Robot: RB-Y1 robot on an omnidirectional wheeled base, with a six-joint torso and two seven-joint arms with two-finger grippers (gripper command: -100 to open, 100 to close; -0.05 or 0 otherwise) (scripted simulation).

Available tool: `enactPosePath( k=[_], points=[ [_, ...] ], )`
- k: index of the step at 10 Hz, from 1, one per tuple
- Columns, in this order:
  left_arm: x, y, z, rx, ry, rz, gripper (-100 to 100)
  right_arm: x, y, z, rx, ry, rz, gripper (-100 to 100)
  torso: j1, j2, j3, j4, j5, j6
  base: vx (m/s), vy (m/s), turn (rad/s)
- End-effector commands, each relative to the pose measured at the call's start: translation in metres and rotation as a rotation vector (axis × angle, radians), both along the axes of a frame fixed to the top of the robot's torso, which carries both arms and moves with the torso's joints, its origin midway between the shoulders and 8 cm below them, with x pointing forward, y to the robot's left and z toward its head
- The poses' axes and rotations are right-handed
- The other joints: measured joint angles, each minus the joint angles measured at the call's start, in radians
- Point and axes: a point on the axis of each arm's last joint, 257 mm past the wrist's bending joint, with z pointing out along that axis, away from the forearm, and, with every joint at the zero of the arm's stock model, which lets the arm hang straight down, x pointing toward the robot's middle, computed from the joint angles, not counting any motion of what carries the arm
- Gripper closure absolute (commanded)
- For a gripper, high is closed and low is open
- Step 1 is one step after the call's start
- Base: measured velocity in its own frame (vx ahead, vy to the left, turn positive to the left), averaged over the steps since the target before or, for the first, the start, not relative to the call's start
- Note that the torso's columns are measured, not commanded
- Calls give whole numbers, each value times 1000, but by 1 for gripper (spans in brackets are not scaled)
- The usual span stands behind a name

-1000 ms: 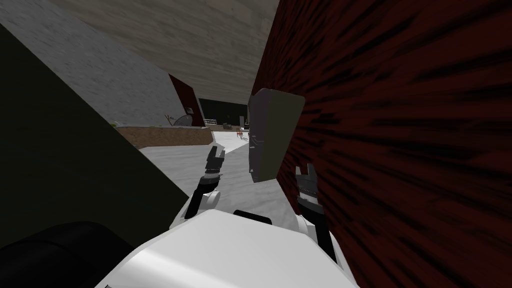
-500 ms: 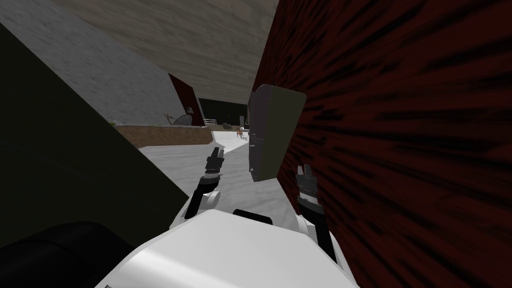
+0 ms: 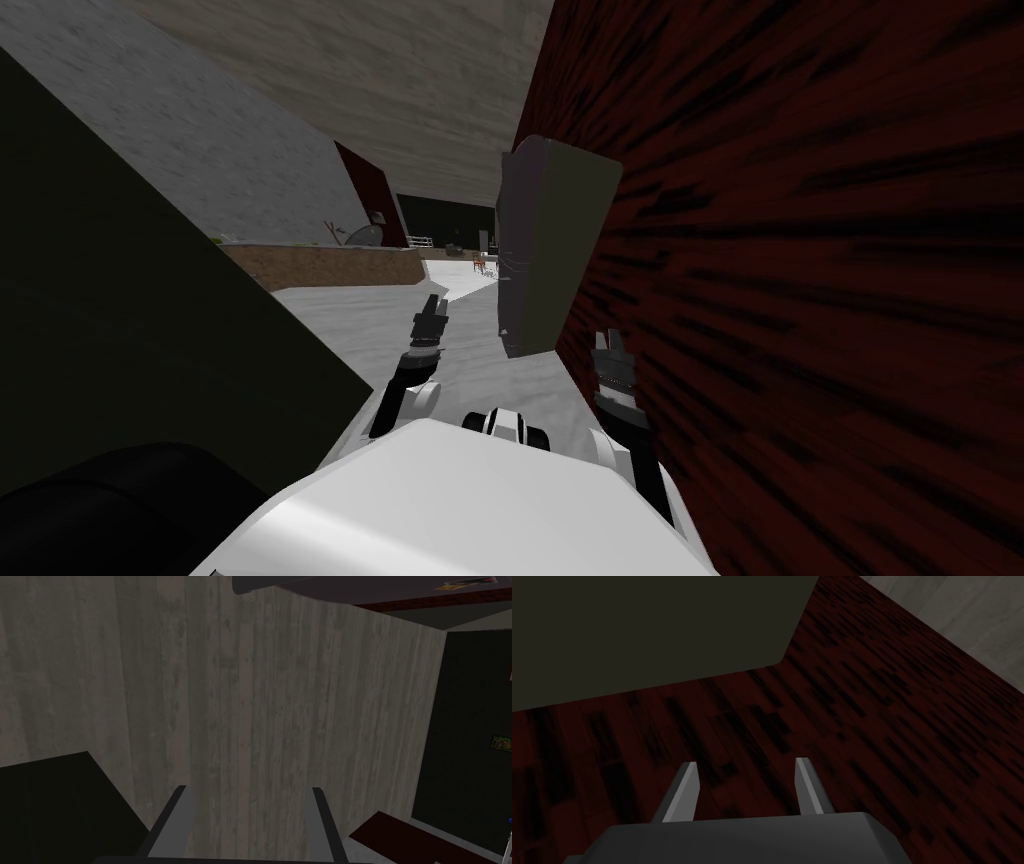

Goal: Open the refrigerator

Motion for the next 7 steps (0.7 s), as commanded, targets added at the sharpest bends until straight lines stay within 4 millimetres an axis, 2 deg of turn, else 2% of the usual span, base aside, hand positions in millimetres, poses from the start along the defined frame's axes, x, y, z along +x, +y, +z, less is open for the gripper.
enactPosePath(
  k=[1, 3, 7],
  points=[
    [0, 0, 0, 0, 1, 0, 0, -1, 11, 9, -103, -13, 27, -100, 1, 33, -69, 33, 0, 0, 51, 24, -63],
    [0, 0, 0, 0, 1, 0, 0, -2, 23, 22, -202, -42, 38, -100, 1, 44, -94, 45, 0, 0, 65, 48, -74],
    [0, 0, 0, 0, 1, 0, 0, -11, 50, 55, -402, -146, 28, -100, 1, 46, -94, 47, 0, 0, 114, 74, -113]
  ],
)
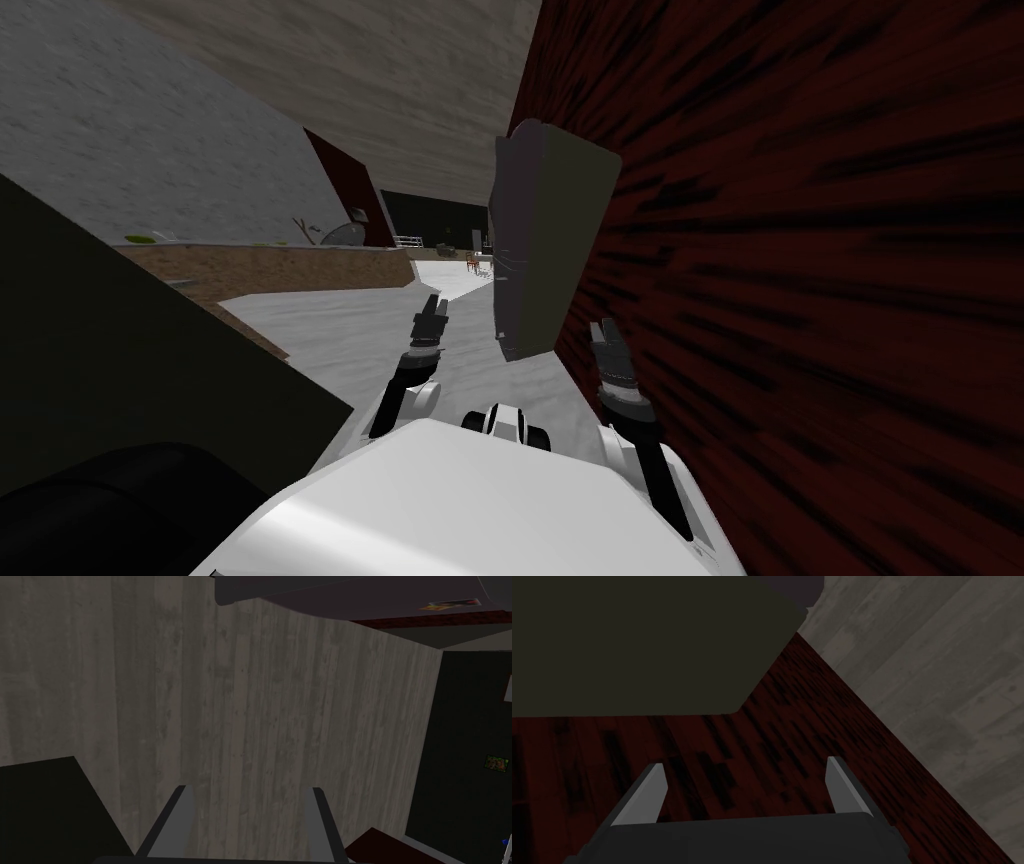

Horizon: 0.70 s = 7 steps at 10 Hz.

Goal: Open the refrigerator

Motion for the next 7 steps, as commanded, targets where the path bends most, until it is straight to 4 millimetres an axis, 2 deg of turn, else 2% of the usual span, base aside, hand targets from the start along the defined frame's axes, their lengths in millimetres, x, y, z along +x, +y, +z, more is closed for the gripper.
enactPosePath(
  k=[1, 6, 7],
  points=[
    [0, 0, 0, 0, 0, 0, 0, -4, 13, 13, -95, -50, -8, -100, 0, -1, 0, 0, 0, 0, 93, 64, -39],
    [0, 0, 0, 0, 0, 0, 0, -18, 45, 47, -303, -197, -39, -100, -1, 1, 0, 0, 0, 0, 92, 72, -103],
    [0, 0, 0, 0, 0, 0, 0, -17, 48, 45, -325, -196, -45, -100, 1, -1, -1, 0, 0, 0, 90, 75, -66]
  ],
)
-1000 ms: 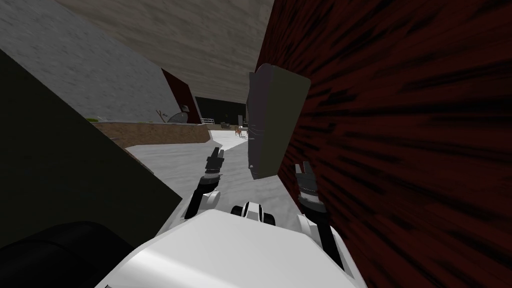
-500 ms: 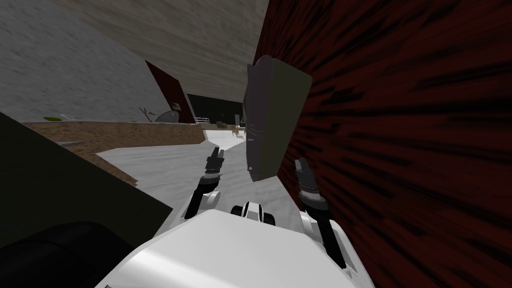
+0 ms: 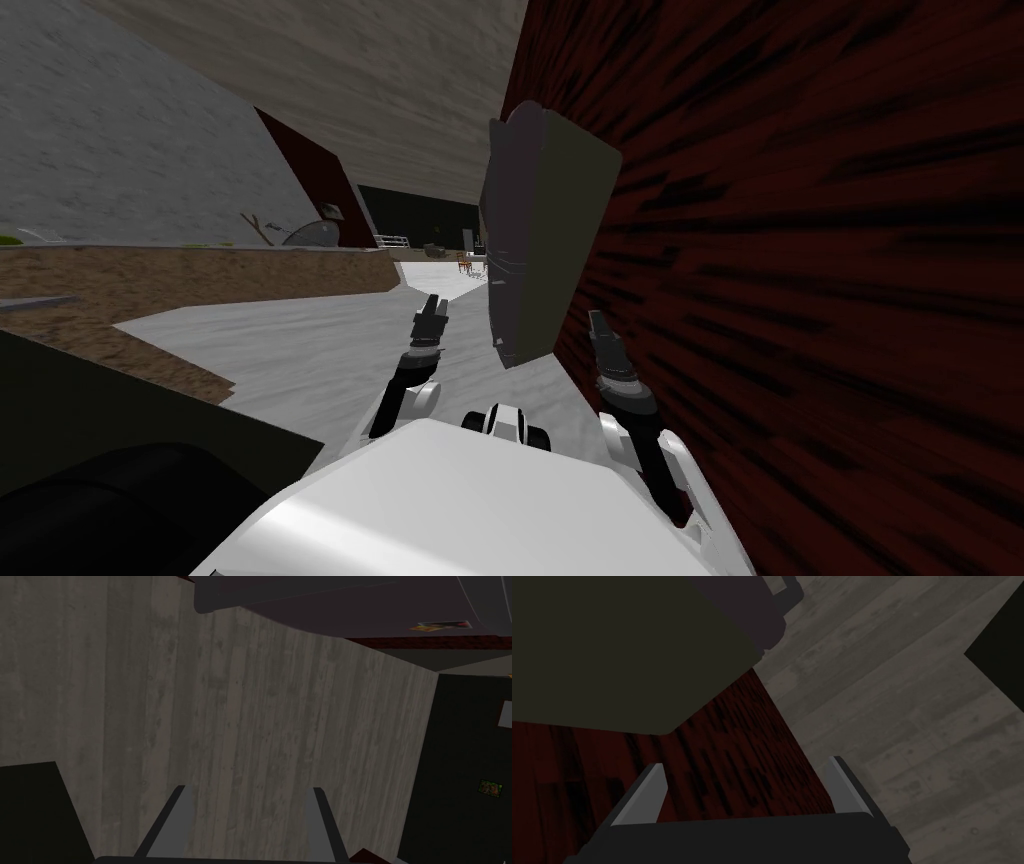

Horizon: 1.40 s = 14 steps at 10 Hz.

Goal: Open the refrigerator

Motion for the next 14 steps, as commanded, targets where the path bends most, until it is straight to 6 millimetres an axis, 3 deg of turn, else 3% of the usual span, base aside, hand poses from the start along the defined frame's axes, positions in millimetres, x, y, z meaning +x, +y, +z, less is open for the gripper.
enactPosePath(
  k=[1, 9, 14],
  points=[
    [0, 0, 0, 0, 0, 0, 0, -7, 15, 11, -98, -67, -21, -100, -2, 2, 1, 0, 0, 0, 85, 58, -89],
    [0, 0, 0, 0, 0, 0, 0, -22, 53, 33, -343, -241, -90, -100, -2, 2, 1, 0, -1, 0, 80, 68, -91],
    [0, 0, 0, 0, 0, 0, 0, -26, 73, 36, -482, -325, -141, -100, -2, 2, 1, 1, -1, 0, 84, 80, -78]
  ],
)
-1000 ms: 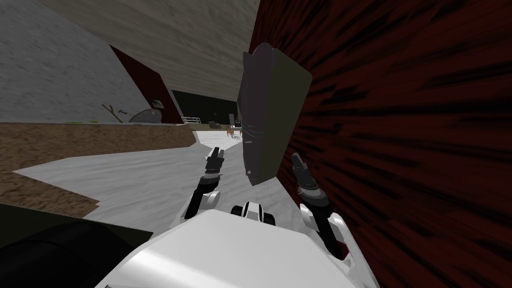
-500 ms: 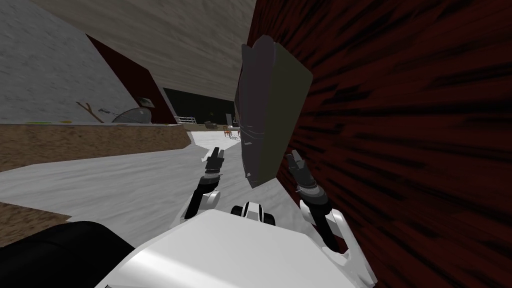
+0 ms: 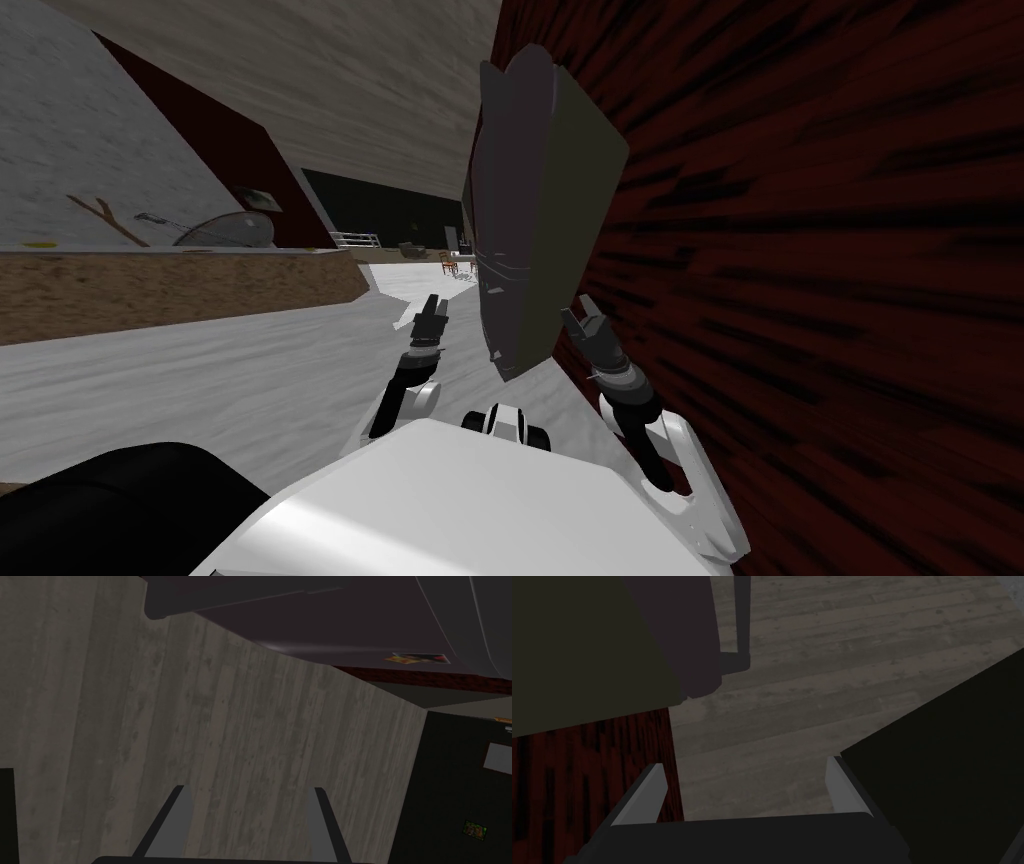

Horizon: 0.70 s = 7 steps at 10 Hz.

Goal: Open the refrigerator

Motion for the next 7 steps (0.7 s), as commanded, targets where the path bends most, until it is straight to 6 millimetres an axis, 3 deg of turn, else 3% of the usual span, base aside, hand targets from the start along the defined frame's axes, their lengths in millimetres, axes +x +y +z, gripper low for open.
enactPosePath(
  k=[1, 7],
  points=[
    [0, 0, 0, 0, 0, 0, 0, -3, 11, 3, -86, -64, -33, -100, -1, 1, 0, 0, 0, 0, 83, 75, -147],
    [0, 0, 0, 0, 0, 0, 0, -2, 34, 1, -258, -179, -110, -100, -1, -1, 0, 0, 0, 0, 76, 88, -96]
  ],
)
